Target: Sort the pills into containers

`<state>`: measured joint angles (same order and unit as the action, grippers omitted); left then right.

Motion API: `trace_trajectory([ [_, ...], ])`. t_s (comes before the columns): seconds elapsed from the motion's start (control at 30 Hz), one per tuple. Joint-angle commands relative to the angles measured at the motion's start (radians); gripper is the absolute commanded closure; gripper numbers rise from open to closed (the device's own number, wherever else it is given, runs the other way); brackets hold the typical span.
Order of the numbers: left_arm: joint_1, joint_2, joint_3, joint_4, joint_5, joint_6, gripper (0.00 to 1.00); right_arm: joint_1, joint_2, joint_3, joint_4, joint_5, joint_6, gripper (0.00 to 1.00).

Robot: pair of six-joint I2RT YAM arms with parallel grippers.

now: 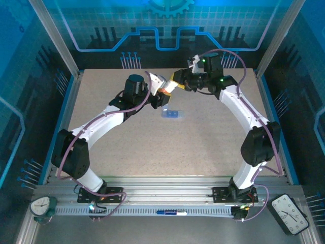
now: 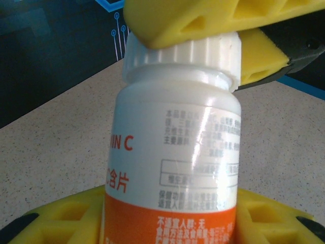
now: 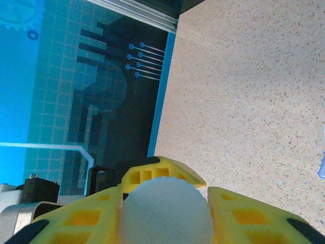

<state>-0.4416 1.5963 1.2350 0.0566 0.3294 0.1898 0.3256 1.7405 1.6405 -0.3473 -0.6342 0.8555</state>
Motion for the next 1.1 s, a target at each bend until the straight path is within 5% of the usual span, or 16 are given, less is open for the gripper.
trace_trajectory([
  [0.0, -0.008, -0.021, 0.021, 0.014, 0.03, -0.015, 1.0, -0.008, -0.007, -0.04, 0.061, -0.079, -0.073, 0.62],
  [0.13, -0.005, -0.03, 0.022, 0.041, 0.075, -0.061, 1.0, -0.03, -0.035, -0.105, 0.144, -0.101, -0.16, 0.54],
  [0.2, -0.005, -0.035, 0.025, 0.045, 0.086, -0.074, 1.0, -0.047, -0.048, -0.122, 0.142, -0.095, -0.197, 0.37],
  [0.27, -0.005, -0.042, 0.024, 0.049, 0.083, -0.077, 1.0, -0.069, -0.059, -0.143, 0.148, -0.091, -0.193, 0.29],
  [0.73, -0.005, -0.036, 0.025, 0.032, 0.078, -0.05, 1.0, -0.116, -0.133, -0.207, 0.265, -0.144, -0.04, 0.21],
  [1.07, -0.005, -0.026, 0.03, 0.011, 0.062, -0.029, 1.0, -0.064, -0.053, -0.043, 0.088, -0.062, -0.009, 0.21],
])
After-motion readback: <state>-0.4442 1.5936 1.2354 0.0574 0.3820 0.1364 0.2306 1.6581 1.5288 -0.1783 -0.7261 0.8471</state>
